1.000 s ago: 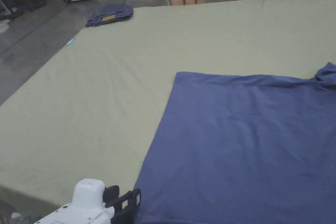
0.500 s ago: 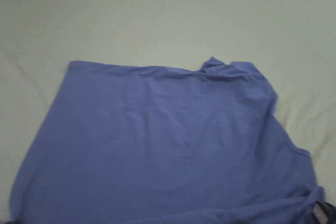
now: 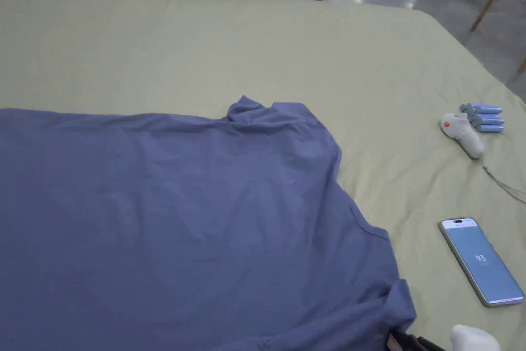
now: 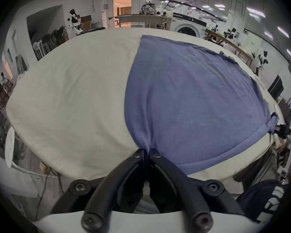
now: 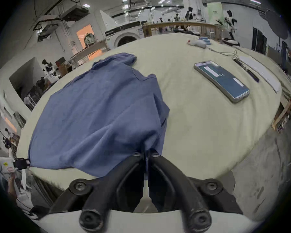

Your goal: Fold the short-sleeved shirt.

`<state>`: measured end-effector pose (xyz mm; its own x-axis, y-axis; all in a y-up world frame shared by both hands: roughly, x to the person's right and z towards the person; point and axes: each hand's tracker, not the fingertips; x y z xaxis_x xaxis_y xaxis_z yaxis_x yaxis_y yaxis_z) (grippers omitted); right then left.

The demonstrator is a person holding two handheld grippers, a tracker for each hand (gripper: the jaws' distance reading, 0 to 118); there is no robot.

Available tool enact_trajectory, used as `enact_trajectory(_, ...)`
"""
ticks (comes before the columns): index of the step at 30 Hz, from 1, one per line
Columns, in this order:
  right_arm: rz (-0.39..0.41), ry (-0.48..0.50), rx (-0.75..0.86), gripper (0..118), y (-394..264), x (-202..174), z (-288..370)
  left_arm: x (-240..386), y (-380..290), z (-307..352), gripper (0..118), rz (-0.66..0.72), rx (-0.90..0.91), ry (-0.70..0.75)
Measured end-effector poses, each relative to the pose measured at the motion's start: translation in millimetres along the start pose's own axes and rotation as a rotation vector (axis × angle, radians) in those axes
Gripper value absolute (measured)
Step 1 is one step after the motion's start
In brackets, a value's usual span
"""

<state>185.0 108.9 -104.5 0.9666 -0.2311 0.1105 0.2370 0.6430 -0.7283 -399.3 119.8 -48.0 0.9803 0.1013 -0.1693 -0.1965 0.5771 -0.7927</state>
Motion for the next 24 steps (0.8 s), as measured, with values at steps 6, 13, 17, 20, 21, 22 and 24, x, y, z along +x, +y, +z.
enact_trajectory(6, 0.054, 0.096, 0.139, 2, 65, -15, 18, -21, 45, 32, 0, 0.065, 0.260, -0.083)
enact_trajectory(13, 0.160, 0.112, 0.171, 2, 166, -46, -46, -28, 159, -22, 0, 0.047, 0.346, -0.164)
enact_trajectory(17, 0.157, 0.085, 0.107, 9, 194, -51, -98, -39, 200, -82, 35, 0.046, 0.271, -0.155)
enact_trajectory(20, 0.182, 0.043, 0.088, 53, 193, -52, -122, -45, 209, -112, 53, 0.084, 0.195, -0.159)
enact_trajectory(21, 0.207, 0.005, 0.061, 53, 192, -51, -128, -38, 206, -108, 53, 0.085, 0.199, -0.136)
enact_trajectory(22, 0.219, -0.030, 0.037, 53, 191, -51, -132, -38, 204, -106, 53, 0.085, 0.200, -0.116)
enact_trajectory(24, 0.211, -0.063, 0.060, 53, 187, -40, -133, -39, 198, -93, 53, 0.060, 0.230, -0.111)
